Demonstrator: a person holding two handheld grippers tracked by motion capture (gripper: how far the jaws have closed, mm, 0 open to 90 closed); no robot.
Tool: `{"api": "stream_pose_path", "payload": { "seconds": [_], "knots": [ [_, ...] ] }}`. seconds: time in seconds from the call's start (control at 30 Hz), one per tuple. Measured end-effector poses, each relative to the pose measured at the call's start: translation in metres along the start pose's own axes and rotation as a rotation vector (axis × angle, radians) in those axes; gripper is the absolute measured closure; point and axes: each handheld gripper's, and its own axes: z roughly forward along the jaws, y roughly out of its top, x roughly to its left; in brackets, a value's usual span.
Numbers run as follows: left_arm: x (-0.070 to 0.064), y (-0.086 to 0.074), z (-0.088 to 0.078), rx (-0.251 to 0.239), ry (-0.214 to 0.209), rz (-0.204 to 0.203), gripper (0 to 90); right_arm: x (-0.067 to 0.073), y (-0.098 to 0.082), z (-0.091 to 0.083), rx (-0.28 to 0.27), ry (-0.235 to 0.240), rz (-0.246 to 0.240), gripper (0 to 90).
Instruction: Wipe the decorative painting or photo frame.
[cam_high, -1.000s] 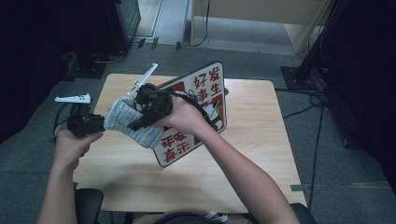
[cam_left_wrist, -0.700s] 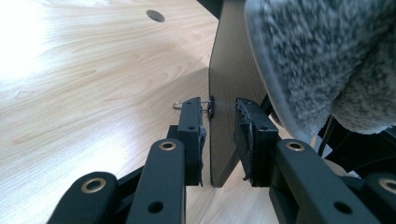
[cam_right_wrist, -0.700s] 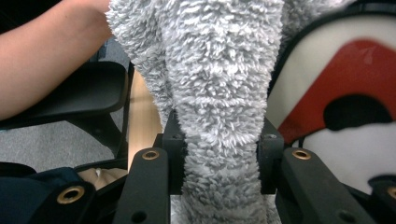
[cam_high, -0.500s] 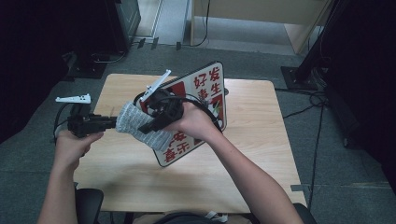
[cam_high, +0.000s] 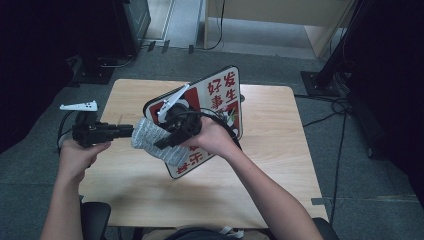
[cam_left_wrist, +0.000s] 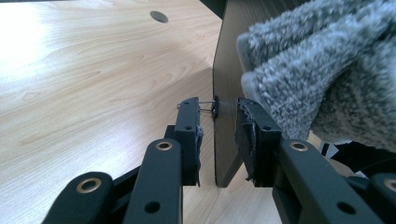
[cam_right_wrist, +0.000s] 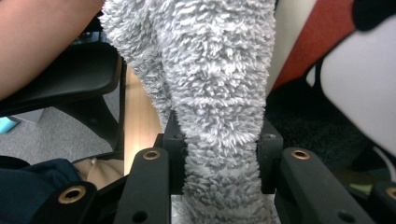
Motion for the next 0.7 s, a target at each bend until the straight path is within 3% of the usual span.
{"api": "stream_pose_path", "payload": {
  "seconds": [0.7],
  "knots": [
    [-0.002, 0.001, 0.003, 0.012, 0.002, 0.010, 66.6, -0.004, -0.029, 0.015, 0.032, 0.011, 0.033, 66.5]
  ]
}}
